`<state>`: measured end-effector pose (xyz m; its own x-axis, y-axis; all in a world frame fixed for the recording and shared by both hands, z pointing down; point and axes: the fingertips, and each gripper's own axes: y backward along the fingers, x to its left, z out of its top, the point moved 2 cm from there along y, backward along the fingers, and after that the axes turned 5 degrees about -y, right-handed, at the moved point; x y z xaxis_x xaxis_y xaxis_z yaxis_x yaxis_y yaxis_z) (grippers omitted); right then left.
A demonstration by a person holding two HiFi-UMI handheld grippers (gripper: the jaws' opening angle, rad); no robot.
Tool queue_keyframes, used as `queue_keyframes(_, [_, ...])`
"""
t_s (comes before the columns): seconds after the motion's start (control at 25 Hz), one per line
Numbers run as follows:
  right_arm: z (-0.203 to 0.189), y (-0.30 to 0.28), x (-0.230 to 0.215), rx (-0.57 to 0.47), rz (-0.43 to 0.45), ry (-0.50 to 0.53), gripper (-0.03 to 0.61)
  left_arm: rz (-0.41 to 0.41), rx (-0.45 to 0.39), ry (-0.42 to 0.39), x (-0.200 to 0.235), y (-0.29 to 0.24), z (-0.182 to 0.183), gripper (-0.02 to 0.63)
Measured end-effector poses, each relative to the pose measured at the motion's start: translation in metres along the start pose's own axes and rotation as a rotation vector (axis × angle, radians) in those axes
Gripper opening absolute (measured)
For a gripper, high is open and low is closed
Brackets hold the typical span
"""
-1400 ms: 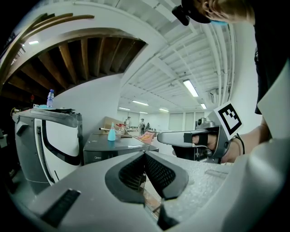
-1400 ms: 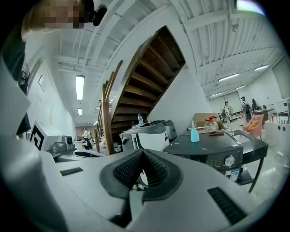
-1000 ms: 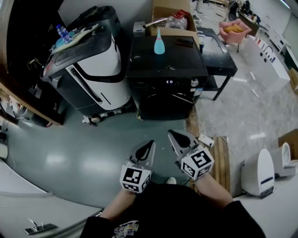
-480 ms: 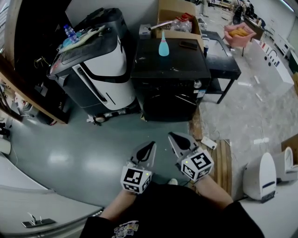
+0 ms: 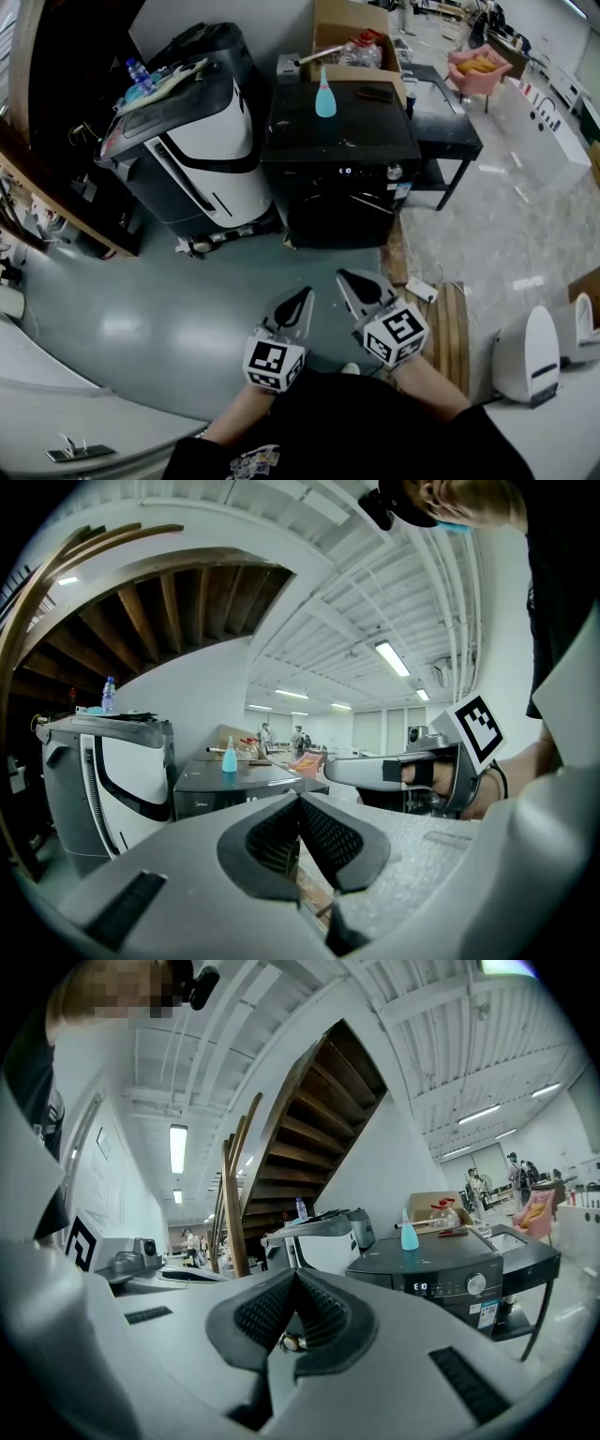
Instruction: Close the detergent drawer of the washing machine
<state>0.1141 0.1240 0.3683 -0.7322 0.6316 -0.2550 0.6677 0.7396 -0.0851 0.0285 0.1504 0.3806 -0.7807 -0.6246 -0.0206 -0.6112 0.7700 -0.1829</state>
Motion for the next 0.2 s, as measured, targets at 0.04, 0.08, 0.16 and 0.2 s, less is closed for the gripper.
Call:
queue_keyframes(0.04, [0.0, 0.0004, -0.0001, -0.001, 0.002, 0.0, -0.003, -0.002, -0.005, -0.003, -0.0004, -0.0004, 0.0008, 0.003])
queue_keyframes(0.08, [0.0002, 0.0008, 0.0, -0.001, 0.002, 0.0, -0.003, -0.002, -0.009, -0.006, -0.0007, -0.0006, 0.002, 0.003])
queue_keyframes(0.16, [0.0006, 0.0015, 0.0006, 0.003, 0.001, -0.001, -0.002, 0.0, -0.011, -0.01, -0.0011, -0.0004, 0.0048, 0.003])
queue_keyframes(0.2, [0.0007, 0.0018, 0.001, 0.004, 0.0, -0.002, -0.003, 0.002, -0.011, -0.012, -0.0013, -0.0001, 0.0062, 0.003])
